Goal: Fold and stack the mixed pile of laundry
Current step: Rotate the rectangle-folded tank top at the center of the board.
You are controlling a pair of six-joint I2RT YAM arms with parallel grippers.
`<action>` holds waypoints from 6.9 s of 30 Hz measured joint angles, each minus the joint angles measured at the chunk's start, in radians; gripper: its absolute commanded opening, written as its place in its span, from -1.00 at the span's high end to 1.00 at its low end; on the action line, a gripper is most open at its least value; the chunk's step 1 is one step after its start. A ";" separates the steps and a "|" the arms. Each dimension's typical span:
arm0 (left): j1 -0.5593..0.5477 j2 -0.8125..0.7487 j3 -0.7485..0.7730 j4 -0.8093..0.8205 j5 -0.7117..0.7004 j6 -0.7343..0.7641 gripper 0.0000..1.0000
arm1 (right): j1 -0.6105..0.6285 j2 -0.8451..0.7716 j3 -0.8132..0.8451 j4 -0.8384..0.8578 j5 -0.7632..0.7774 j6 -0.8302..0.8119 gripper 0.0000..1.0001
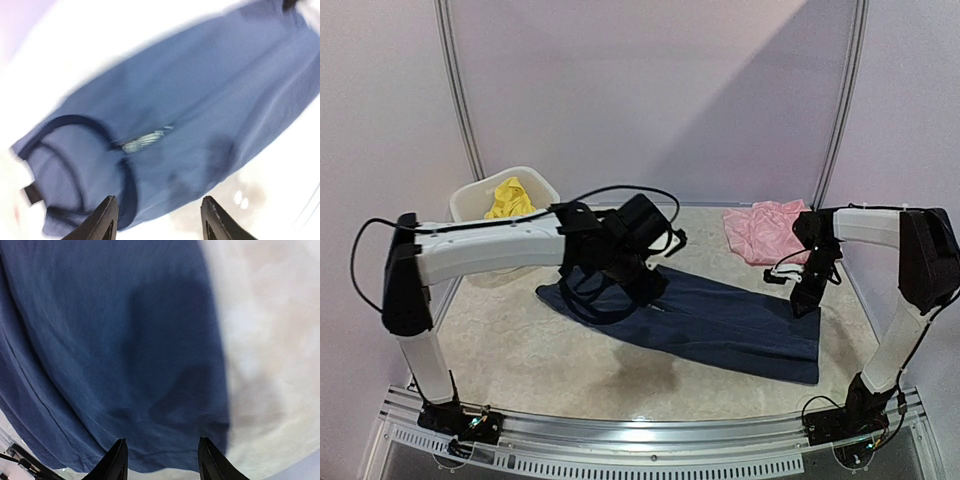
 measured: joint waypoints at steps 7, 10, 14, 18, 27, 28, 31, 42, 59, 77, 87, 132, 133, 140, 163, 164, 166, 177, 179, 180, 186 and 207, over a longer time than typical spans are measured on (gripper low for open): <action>0.148 -0.243 -0.290 0.042 -0.206 -0.366 -0.16 | -0.001 -0.018 0.122 -0.039 -0.021 0.021 0.00; 0.190 -0.280 -0.478 0.071 -0.290 -0.565 -0.17 | -0.001 -0.018 0.130 -0.045 -0.038 0.027 0.00; 0.179 -0.388 -0.691 0.135 -0.385 -0.794 -0.19 | -0.001 -0.018 0.130 -0.051 -0.049 0.037 0.00; 0.183 -0.466 -0.769 0.207 -0.460 -0.948 -0.20 | -0.001 -0.018 0.129 -0.051 -0.054 0.039 0.00; 0.252 -0.397 -0.814 0.363 -0.441 -1.116 -0.17 | -0.001 -0.018 0.130 -0.058 -0.062 0.036 0.00; 0.265 -0.381 -0.815 0.378 -0.432 -1.121 -0.16 | -0.001 -0.018 0.130 -0.058 -0.062 0.035 0.00; 0.305 -0.332 -0.815 0.426 -0.406 -1.125 -0.09 | -0.001 -0.018 0.130 -0.059 -0.063 0.034 0.00; 0.422 -0.136 -0.770 0.541 -0.294 -1.091 0.54 | -0.001 -0.018 0.130 -0.059 -0.063 0.035 -0.01; 0.470 0.156 -0.395 0.583 -0.148 -0.916 0.99 | -0.026 -0.018 0.130 -0.059 -0.062 0.034 0.00; 0.540 0.110 -0.415 0.503 -0.121 -0.825 0.68 | -0.029 0.056 0.135 -0.045 -0.066 0.034 0.00; 0.540 -0.011 -0.433 0.435 -0.120 -0.784 0.61 | -0.029 0.068 0.135 -0.034 -0.068 0.034 0.00; 0.516 0.637 0.437 0.332 0.257 -0.925 0.36 | -0.029 0.076 0.125 -0.040 -0.093 0.029 -0.01; 0.518 0.652 0.464 0.323 0.264 -0.926 0.36 | -0.029 0.073 0.124 -0.041 -0.093 0.028 -0.01; 0.537 0.747 0.649 0.232 0.284 -0.914 0.38 | -0.029 0.061 0.124 -0.047 -0.099 0.024 -0.01; 0.436 0.256 0.473 0.162 0.185 -0.544 0.14 | -0.164 0.168 0.167 -0.108 -0.067 -0.041 -0.03; 0.413 0.207 0.419 0.186 0.181 -0.540 0.14 | -0.164 0.168 0.161 -0.115 -0.067 -0.043 -0.01; 0.364 0.149 0.331 0.219 0.172 -0.539 0.15 | -0.164 0.168 0.140 -0.121 -0.066 -0.048 0.08; 0.191 0.143 -0.127 0.303 0.138 -0.636 0.15 | -0.210 0.155 0.016 -0.175 -0.043 -0.041 0.73; 0.196 0.134 -0.169 0.311 0.111 -0.653 0.14 | -0.211 0.138 -0.023 -0.193 -0.049 -0.037 0.74; 0.201 0.121 -0.195 0.319 0.091 -0.658 0.13 | -0.210 0.130 -0.044 -0.202 -0.055 -0.032 0.74; 0.233 0.047 -0.261 0.335 0.007 -0.692 0.07 | -0.154 0.066 -0.174 -0.230 -0.084 0.000 0.62; 0.443 0.325 -0.107 0.547 0.117 -0.843 0.50 | -0.097 0.059 -0.131 -0.230 -0.116 0.077 0.30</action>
